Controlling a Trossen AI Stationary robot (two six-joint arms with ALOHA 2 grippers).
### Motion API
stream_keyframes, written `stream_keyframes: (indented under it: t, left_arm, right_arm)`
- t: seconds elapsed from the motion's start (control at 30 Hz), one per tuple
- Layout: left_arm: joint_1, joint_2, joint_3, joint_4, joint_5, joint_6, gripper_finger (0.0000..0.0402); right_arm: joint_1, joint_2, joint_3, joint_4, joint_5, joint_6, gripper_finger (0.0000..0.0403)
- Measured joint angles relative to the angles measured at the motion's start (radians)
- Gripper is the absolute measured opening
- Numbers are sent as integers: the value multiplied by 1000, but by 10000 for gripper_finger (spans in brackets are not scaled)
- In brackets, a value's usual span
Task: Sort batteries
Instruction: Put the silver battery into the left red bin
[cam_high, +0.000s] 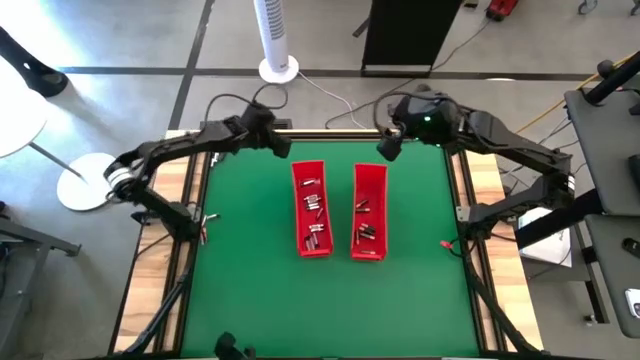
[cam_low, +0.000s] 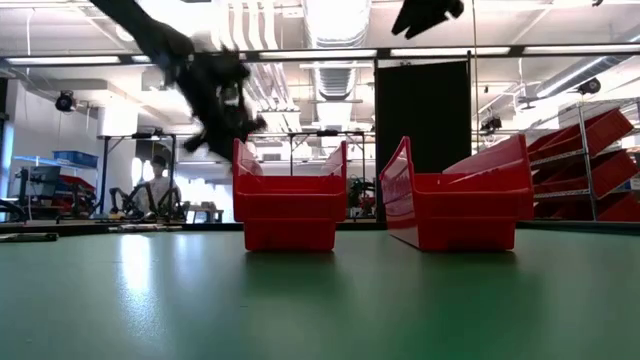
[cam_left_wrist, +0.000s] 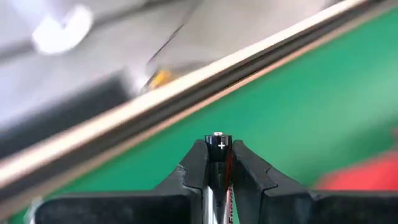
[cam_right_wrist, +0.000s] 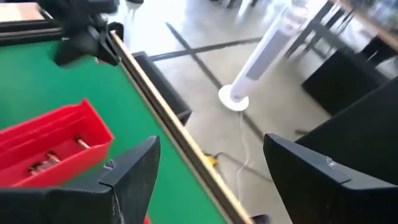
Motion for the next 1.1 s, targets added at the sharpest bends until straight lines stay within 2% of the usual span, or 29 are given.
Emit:
stream_keyframes:
  t: [0.07, 0.17, 0.27, 0.4, 0.47, 0.53, 0.63, 0.8, 0.93, 1.1]
  left_arm:
    - [-41, -58, 54, -7, 26, 30, 25]
    - [-113, -106, 144, -87, 7, 5, 25]
    - [-215, -117, 258, -170, -95, -41, 25]
    - [-366, -93, 388, -229, -233, -70, 25]
    - [-422, -85, 420, -210, -233, -63, 25]
    - [-468, -90, 435, -158, -187, -54, 25]
    - [-523, -107, 431, -117, -125, -41, 25]
    - [-574, -110, 410, -110, -90, 9, 25]
    - [-589, -109, 381, -55, -47, 36, 25]
    - [-592, -96, 278, 9, 9, 72, 25]
  right_arm:
    - [0, -22, 0, 7, 6, -49, 276]
    - [-8, -44, -4, 7, 5, -143, 272]
    - [-38, -45, -12, 9, -49, -250, 269]
    - [-82, -23, -15, 46, -171, -285, 273]
    - [-78, -21, -16, 45, -178, -282, 276]
    - [-62, -30, -16, 44, -180, -273, 279]
    - [-27, -57, -16, 45, -180, -199, 283]
    - [38, -93, -19, 24, -183, -16, 281]
    - [68, -98, -21, -67, -203, 150, 276]
    - [149, -99, -21, -211, -230, 376, 265]
